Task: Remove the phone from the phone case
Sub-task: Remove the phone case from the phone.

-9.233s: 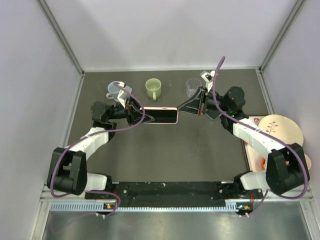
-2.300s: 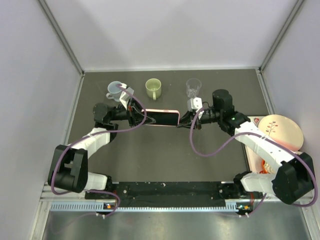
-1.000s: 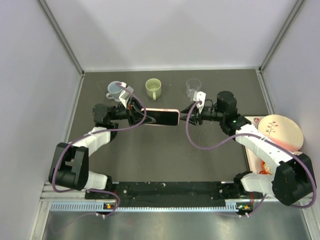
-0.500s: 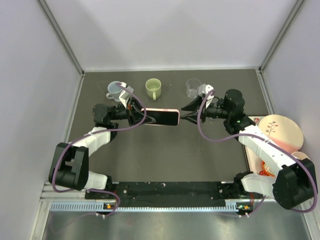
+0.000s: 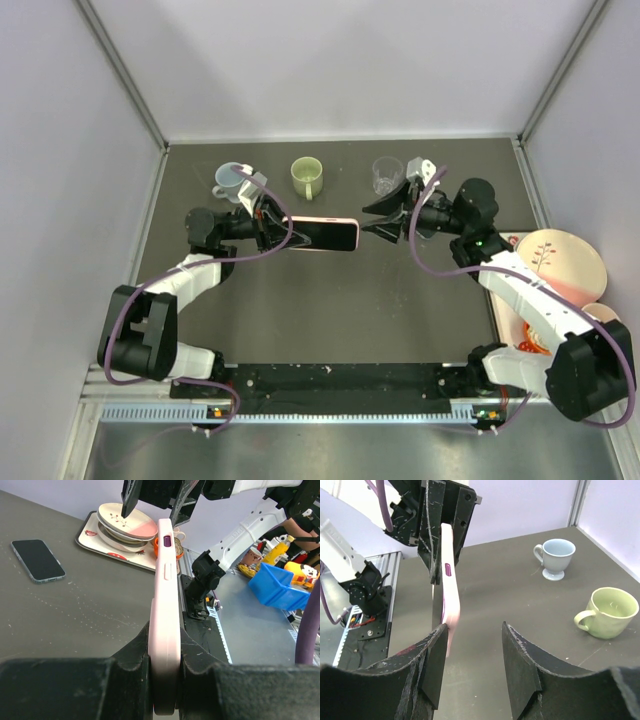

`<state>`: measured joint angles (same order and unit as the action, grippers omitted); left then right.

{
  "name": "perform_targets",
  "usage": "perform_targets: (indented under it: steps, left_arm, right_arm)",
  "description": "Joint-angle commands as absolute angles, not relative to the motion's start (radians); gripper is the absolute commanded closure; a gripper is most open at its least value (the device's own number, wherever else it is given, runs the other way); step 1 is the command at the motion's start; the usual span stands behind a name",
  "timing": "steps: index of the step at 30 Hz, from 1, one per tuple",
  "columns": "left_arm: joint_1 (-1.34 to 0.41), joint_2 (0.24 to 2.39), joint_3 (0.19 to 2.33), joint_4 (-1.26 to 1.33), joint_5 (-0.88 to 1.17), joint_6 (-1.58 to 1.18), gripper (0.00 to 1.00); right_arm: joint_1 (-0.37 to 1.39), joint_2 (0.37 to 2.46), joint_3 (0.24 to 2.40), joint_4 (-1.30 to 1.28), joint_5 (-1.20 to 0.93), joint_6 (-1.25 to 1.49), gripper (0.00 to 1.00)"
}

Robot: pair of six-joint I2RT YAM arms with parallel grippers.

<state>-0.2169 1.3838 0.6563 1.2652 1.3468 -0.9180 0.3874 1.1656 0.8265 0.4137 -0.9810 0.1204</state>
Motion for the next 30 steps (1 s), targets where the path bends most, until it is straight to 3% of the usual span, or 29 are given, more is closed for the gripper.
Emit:
perform_targets:
  steps: [1, 12, 30]
  left_arm:
    - [-0.218, 1.376, 0.701, 1.353, 1.325, -0.919, 1.0]
    - [-0.219, 1.381, 0.703, 1.351, 1.324, -0.922, 1.0]
    - [-0.219, 1.384, 0.704, 1.356, 1.325, -0.927, 1.0]
  right_arm:
    - [0.374, 1.134, 0.838, 0.534, -1.002, 0.205, 0.53]
    - [0.373, 1.15, 0.801, 0.675, -1.008, 0.334, 0.53]
    - [0.396, 1.184, 0.799, 0.627, -0.98, 0.276, 0.53]
